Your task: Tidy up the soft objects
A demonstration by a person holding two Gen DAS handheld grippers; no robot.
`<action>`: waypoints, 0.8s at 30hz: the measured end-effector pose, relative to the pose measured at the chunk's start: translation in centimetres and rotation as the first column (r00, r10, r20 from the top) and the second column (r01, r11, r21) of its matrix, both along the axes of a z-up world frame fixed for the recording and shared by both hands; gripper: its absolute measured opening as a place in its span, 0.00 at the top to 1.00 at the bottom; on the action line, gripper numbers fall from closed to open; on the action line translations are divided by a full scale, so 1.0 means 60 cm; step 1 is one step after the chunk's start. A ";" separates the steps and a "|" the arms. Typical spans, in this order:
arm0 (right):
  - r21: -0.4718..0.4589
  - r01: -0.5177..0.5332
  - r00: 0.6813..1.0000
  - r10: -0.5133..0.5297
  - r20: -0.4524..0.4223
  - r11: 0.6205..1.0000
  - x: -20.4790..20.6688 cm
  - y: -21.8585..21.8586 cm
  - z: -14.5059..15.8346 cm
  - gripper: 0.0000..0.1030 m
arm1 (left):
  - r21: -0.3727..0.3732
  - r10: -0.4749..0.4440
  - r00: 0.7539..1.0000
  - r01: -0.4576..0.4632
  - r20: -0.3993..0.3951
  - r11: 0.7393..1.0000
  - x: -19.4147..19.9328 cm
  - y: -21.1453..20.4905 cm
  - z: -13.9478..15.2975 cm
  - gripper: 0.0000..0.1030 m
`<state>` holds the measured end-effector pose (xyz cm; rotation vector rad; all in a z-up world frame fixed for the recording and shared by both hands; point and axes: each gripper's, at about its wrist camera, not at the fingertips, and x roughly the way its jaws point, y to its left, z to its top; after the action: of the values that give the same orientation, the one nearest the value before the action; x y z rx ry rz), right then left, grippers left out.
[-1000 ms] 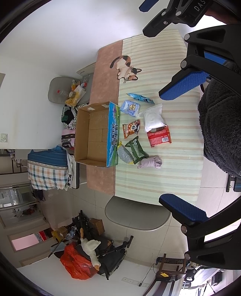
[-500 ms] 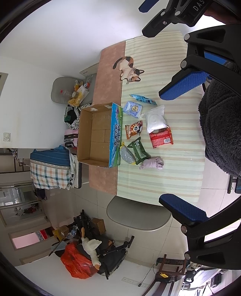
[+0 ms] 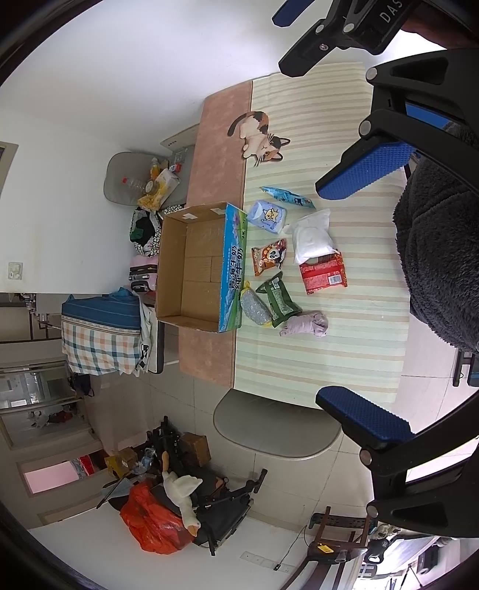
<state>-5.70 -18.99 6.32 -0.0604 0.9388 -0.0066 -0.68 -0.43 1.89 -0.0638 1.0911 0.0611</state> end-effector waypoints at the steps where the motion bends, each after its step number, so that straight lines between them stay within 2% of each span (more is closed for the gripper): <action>1: 0.000 -0.001 1.000 0.001 0.000 1.000 0.002 0.000 0.000 0.00 | 0.000 0.002 1.000 -0.002 0.001 1.000 0.000 0.001 0.000 0.00; 17: 0.000 -0.008 1.000 0.008 0.003 1.000 0.011 0.005 0.001 0.00 | -0.001 0.004 1.000 -0.004 0.000 1.000 0.005 0.005 0.000 0.00; 21: 0.022 0.002 1.000 -0.002 -0.008 1.000 0.026 0.005 -0.012 0.00 | -0.002 -0.001 1.000 0.001 -0.008 1.000 0.020 0.009 -0.005 0.00; 24: 0.030 0.016 1.000 -0.016 -0.017 0.999 0.055 0.000 -0.039 0.00 | 0.015 0.019 1.000 -0.019 0.007 1.000 0.049 0.023 -0.027 0.00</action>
<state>-2.38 -19.02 4.00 -0.0250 0.9559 -0.0066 2.25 0.93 0.28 -0.0612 1.0828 0.0860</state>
